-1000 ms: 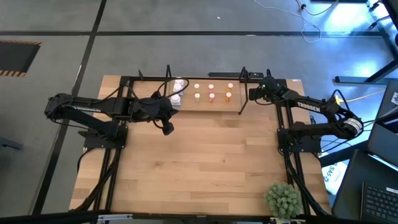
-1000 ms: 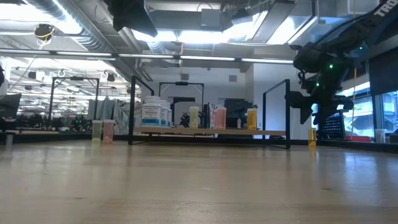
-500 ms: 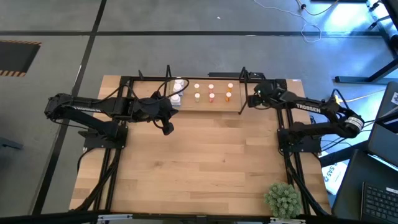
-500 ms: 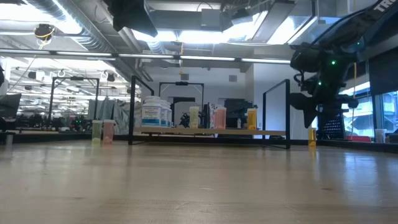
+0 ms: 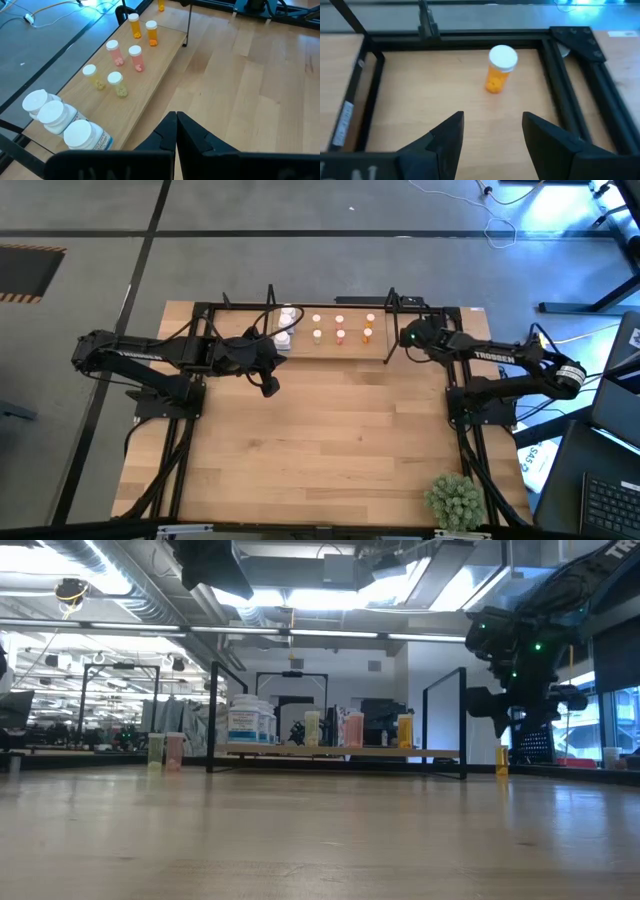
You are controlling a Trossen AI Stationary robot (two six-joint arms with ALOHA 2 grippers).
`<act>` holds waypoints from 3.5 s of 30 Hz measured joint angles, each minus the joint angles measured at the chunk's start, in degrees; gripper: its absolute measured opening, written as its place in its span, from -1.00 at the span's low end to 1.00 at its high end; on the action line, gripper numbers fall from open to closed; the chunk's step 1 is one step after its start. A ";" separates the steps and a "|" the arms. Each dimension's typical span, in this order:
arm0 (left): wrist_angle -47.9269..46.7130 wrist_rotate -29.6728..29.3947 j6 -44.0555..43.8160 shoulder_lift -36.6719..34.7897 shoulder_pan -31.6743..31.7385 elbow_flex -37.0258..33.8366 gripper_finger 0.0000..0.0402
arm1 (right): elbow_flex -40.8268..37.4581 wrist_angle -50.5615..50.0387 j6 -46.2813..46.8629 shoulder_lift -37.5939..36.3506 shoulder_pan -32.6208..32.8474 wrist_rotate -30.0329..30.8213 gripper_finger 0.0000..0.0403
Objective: Pick and place medicine bottles onto shelf by color
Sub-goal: Put the orange pill bottle on the shelf aligned with the other orange pill bottles
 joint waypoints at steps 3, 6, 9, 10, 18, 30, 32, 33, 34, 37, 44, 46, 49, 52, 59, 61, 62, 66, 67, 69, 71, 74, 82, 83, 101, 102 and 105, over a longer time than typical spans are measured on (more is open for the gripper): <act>-0.02 0.00 0.01 0.01 0.01 0.00 -1.00 | -2.84 5.60 2.18 -0.01 0.00 0.00 0.01; 0.00 0.00 0.00 0.00 0.00 0.00 -1.00 | -6.41 12.22 2.56 0.01 -0.16 0.93 0.01; -0.02 0.00 0.02 0.00 0.00 0.00 -1.00 | -10.41 20.15 2.73 0.01 -0.22 2.40 0.01; -0.02 0.00 0.02 0.00 0.02 0.00 -1.00 | -11.65 23.28 2.41 0.01 -0.22 2.95 0.01; -0.01 0.00 0.02 0.00 0.00 0.00 -1.00 | -15.56 32.71 -0.65 0.18 -0.47 9.48 0.01; -0.01 0.00 0.00 0.00 0.00 0.00 -1.00 | -15.56 34.79 0.85 0.27 -7.05 1.81 0.01; -0.02 0.00 0.02 0.00 0.02 0.00 -1.00 | -15.56 35.52 0.83 0.27 -7.79 1.36 0.01; -0.02 -0.02 0.00 0.00 0.02 0.00 -1.00 | -15.56 35.73 0.81 0.27 -8.09 1.39 0.01; -0.02 0.00 0.01 0.00 0.00 0.00 -1.00 | -15.56 35.72 0.81 0.27 -8.40 1.38 0.01; -0.01 0.00 0.00 0.00 0.00 0.00 -1.00 | -15.56 35.70 0.79 0.27 -9.29 0.99 0.01; -0.01 0.00 0.00 0.00 0.00 0.00 -1.00 | -15.56 35.69 0.43 0.46 -11.24 -4.46 0.01; -0.02 0.00 0.01 0.00 0.00 0.00 -1.00 | -15.56 35.68 -0.04 0.73 -11.88 -4.52 0.01; 0.00 0.00 0.00 0.00 0.00 0.00 -1.00 | -15.56 35.90 -0.90 1.24 -12.22 -4.69 0.01; -0.02 0.00 0.01 0.00 0.00 0.00 -1.00 | -15.56 37.43 -1.99 1.83 -12.22 -5.36 0.01; 0.00 -0.01 0.00 0.00 0.00 0.00 -1.00 | -15.49 40.78 -5.38 4.49 -12.31 -4.98 0.01; -0.02 -0.02 0.01 0.00 0.00 0.00 -1.00 | -15.49 40.84 -4.34 5.30 -12.28 -4.25 0.01; -0.01 0.00 0.01 0.00 0.01 0.00 -1.00 | -15.49 41.12 -3.91 5.69 -12.31 -3.59 0.01; 0.00 -0.02 0.00 0.00 0.02 0.00 -1.00 | -15.51 43.09 -2.33 6.94 -12.09 -1.63 0.01; -0.02 0.00 0.01 0.00 0.00 0.00 -1.00 | -15.51 43.36 -1.70 7.10 -11.98 -1.27 0.01; -0.01 0.00 0.01 0.00 0.02 0.00 -1.00 | -15.51 44.43 -0.03 7.44 -11.98 -0.52 0.01; -0.02 -0.02 0.00 0.01 0.02 0.00 -1.00 | -15.51 45.13 1.54 7.62 -11.98 0.00 0.01; 0.00 0.00 0.01 0.00 0.00 0.00 -1.00 | -15.49 45.46 2.65 7.68 -11.98 0.41 0.01; -0.01 0.00 0.00 0.00 0.00 0.00 -1.00 | -15.49 45.47 2.63 7.68 -11.98 0.42 0.01; 0.00 -0.02 0.02 0.00 0.00 0.00 -1.00 | -15.49 45.45 2.59 7.68 -11.98 0.42 0.01; -0.01 0.00 0.00 0.00 0.02 0.00 -1.00 | -14.70 45.76 -2.09 7.66 -10.67 1.34 0.01; -0.02 0.00 0.00 0.00 0.00 0.00 -1.00 | -14.40 45.74 -2.71 7.68 -10.60 1.12 0.01; -0.01 0.00 0.01 0.01 0.01 0.00 -1.00 | -12.43 46.07 -6.73 8.49 -10.60 -0.32 0.01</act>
